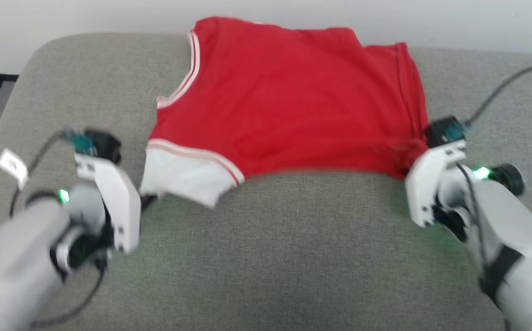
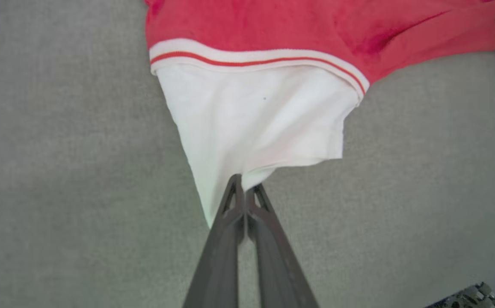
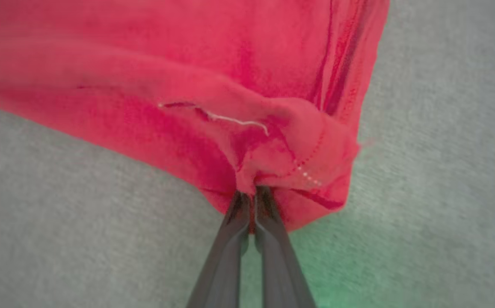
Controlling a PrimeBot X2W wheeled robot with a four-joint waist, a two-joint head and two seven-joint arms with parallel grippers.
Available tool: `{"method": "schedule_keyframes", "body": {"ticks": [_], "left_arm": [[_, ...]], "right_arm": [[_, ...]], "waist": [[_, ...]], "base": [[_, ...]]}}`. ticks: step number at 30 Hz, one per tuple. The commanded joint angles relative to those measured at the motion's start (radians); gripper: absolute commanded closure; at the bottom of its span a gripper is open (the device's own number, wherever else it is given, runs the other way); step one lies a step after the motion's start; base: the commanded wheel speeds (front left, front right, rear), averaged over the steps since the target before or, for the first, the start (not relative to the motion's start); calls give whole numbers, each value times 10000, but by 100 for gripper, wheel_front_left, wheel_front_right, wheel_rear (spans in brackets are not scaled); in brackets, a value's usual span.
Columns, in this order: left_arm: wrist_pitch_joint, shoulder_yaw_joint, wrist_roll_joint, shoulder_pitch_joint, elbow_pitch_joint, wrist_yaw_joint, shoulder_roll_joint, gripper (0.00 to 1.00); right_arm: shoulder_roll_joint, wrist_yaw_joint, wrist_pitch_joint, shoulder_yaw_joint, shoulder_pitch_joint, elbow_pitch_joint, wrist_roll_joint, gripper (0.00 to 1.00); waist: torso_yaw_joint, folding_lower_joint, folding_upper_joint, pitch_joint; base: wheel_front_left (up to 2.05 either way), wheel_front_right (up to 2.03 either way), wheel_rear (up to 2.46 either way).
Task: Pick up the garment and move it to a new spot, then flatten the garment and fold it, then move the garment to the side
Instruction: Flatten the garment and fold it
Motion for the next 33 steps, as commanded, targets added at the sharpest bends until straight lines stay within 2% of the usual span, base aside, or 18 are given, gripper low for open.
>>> {"method": "schedule_keyframes", "body": {"ticks": [1,8,14,15,20,22,29,33], "left_arm": [[48,-5,-142,419,-502,308,214,100],[49,-201,-753,2432,-3493,2053,1451,100],[67,-528,-1093,3685,-5242,3068,2088,100],[67,-528,-1093,3685,-5242,3068,2088,100],[65,-654,-1331,4266,-6207,3604,2460,100],[43,-566,-1349,4295,-6520,3774,2669,100],[-51,-29,-905,3556,-7214,4122,3419,100],[60,357,-505,2756,-7305,3955,3749,100]], "right_arm": [[-315,-3,343,253,653,-410,401,100],[-2148,-3,1912,705,3068,-3751,2137,100],[-3166,-3,3243,301,4984,-6157,2696,100],[-3166,-3,3243,301,4984,-6157,2696,100],[-3426,-3,4128,-427,6296,-7873,2798,100],[-3349,-3,4353,-863,6708,-8405,2774,100],[-2597,-3,4806,-2449,7357,-10171,2103,100],[-2014,-3,5027,-3162,7157,-10939,1466,100]], "waist": [[32,0,0,-76],[83,0,0,-281],[78,0,0,-396],[78,0,0,-396],[5,0,0,-416],[-19,0,0,-408],[-158,0,0,-230],[-267,0,0,-53]], "base": [[0,0,0],[0,0,0],[0,0,0],[0,0,0],[0,0,0],[0,0,0],[0,0,0],[0,0,0]]}}
